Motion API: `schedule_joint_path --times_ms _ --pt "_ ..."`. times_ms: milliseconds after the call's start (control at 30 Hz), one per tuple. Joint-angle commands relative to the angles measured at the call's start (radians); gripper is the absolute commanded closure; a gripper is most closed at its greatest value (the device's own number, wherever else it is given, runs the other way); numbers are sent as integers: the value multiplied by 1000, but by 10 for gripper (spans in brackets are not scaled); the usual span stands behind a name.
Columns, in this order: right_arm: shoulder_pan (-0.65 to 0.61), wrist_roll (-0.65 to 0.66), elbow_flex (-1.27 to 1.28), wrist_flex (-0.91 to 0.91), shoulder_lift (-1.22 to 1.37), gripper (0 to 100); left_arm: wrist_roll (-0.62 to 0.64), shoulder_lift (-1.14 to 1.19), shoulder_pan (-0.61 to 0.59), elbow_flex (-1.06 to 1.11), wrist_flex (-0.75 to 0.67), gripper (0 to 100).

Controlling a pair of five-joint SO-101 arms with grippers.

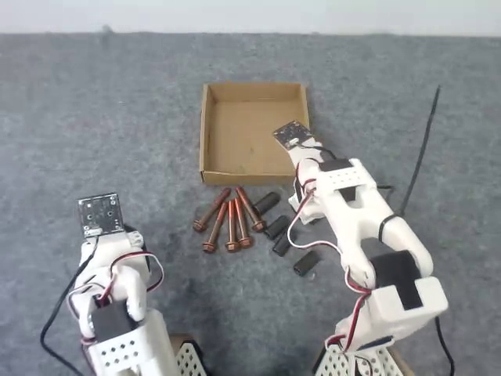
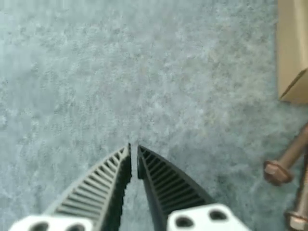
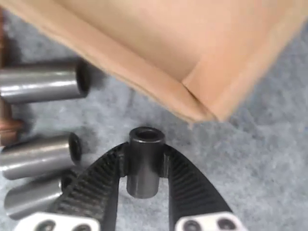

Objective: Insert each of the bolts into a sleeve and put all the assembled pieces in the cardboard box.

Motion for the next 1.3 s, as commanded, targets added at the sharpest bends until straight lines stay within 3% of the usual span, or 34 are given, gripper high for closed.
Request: schedule_joint_path --times_ms 0,233,533,833,1067,1267 --pt "27 -20 8 -30 -82 992 -3 -8 28 -97 15 975" --pt "27 -20 12 -33 -84 992 -11 51 40 -325 118 974" --pt "27 -18 12 -33 -84 992 -11 635 58 -730 163 974" --pt "124 -49 6 -62 -79 992 -5 1023 370 -857 241 973" --pt "150 -48 6 -62 -79 992 61 1250 582 -831 115 961" --pt "148 -46 6 -70 -77 992 121 1433 611 -835 -26 820"
